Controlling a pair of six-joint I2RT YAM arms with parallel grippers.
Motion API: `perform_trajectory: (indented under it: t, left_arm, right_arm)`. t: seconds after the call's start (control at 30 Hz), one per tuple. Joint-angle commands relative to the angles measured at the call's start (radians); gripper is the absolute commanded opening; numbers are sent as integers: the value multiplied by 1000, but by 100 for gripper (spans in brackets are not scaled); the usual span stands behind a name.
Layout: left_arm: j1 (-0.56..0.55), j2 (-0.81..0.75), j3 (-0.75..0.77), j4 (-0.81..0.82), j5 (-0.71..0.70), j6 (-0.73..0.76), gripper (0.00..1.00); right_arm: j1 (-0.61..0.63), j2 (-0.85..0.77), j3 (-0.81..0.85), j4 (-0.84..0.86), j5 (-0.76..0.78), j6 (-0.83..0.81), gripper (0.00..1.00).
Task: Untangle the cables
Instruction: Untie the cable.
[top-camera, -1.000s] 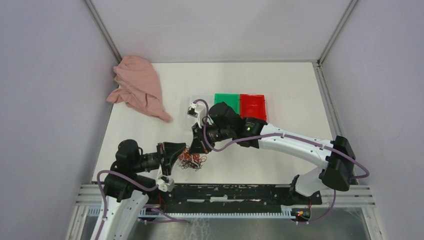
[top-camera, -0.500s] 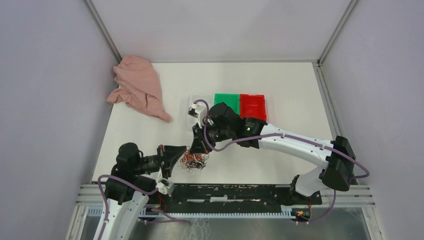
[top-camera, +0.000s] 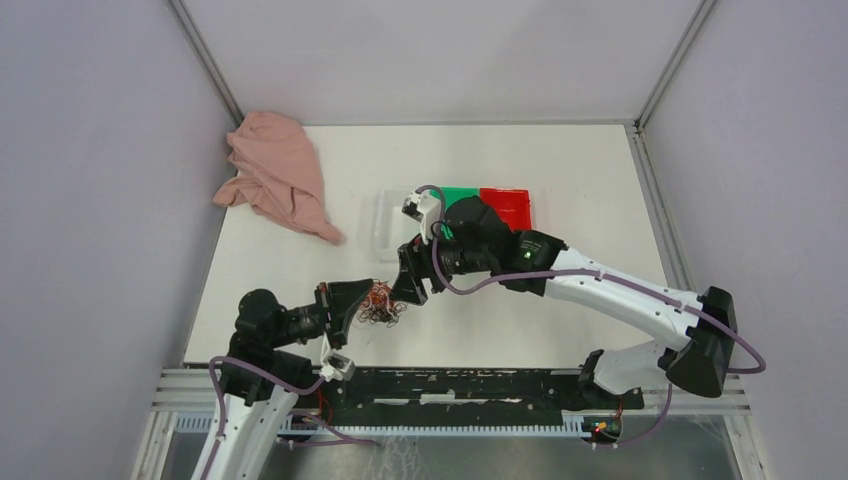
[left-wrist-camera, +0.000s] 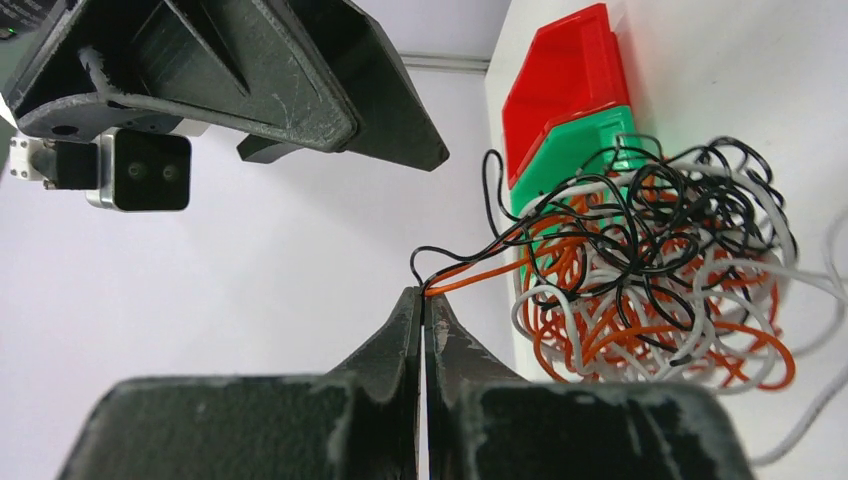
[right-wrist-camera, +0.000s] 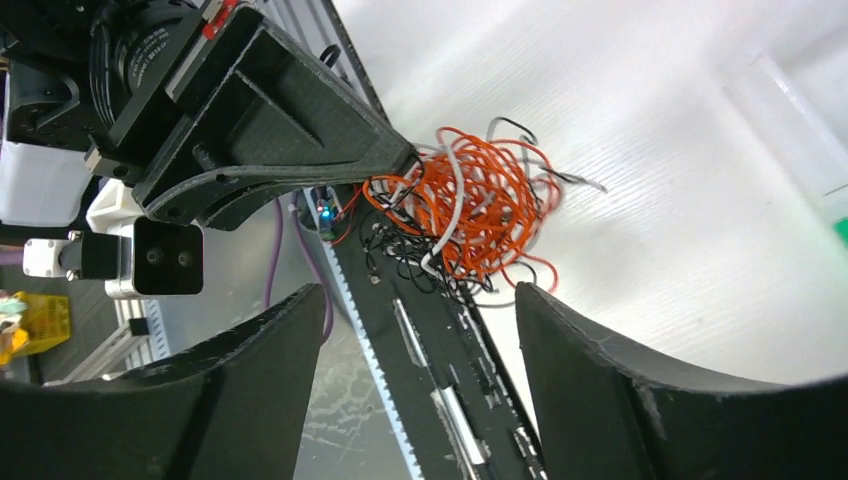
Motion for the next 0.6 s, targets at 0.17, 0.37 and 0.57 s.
perform_trajectory:
  t: [0.17,0.37,0.57]
  left_arm:
    - [-1,11,-18,84,54,237,3]
    - [-1,11,-16,84,46,239,3]
    - [-1,12,-10,85,29,224,3]
  right_arm:
    - [-7,38,46,97,-36,43,73]
    - [-6,66,37,195,-69,97,59]
    - [-5,105,32,231,-86,126,47]
